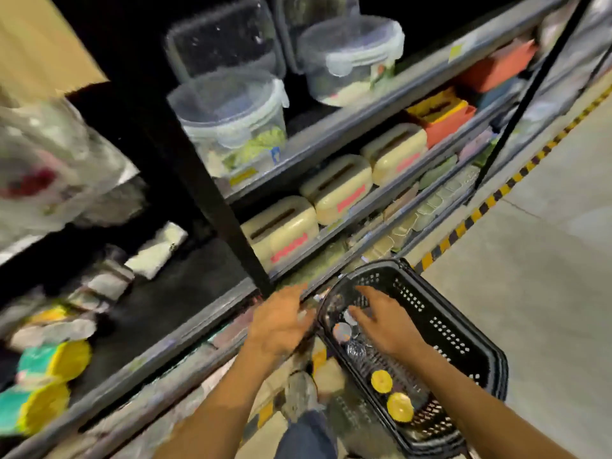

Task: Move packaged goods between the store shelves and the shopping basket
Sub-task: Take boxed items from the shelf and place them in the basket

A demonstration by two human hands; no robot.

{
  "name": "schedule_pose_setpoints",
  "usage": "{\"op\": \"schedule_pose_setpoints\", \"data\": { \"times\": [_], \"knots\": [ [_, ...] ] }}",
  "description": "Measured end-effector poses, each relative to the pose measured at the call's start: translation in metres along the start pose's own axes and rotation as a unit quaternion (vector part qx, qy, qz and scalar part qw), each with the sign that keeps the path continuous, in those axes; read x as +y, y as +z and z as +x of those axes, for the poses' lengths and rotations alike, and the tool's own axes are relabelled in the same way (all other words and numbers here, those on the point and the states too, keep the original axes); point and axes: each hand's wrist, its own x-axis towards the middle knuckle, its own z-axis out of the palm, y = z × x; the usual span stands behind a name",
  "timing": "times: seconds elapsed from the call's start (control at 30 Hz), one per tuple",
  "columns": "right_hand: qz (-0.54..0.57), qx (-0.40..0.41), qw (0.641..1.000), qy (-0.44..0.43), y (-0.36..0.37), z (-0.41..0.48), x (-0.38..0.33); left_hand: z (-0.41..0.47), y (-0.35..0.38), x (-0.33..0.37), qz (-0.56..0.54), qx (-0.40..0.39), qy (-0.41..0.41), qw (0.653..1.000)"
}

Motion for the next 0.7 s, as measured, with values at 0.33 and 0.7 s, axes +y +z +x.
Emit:
{"op": "schedule_pose_setpoints", "data": {
  "times": [0.33,0.7],
  "knots": [
    [-0.069,-0.088,0.973,-0.200,0.062,-0.030,-0.168,-0.166,-0.071,-0.125,-0.042,0.115,-0.195,0.973],
    [-0.123,-0.080,0.961,-0.233,0.129,0.034,-0.309,-0.195,-0.148,-0.268,-0.078,0.178,-0.258,0.946]
  ]
}}
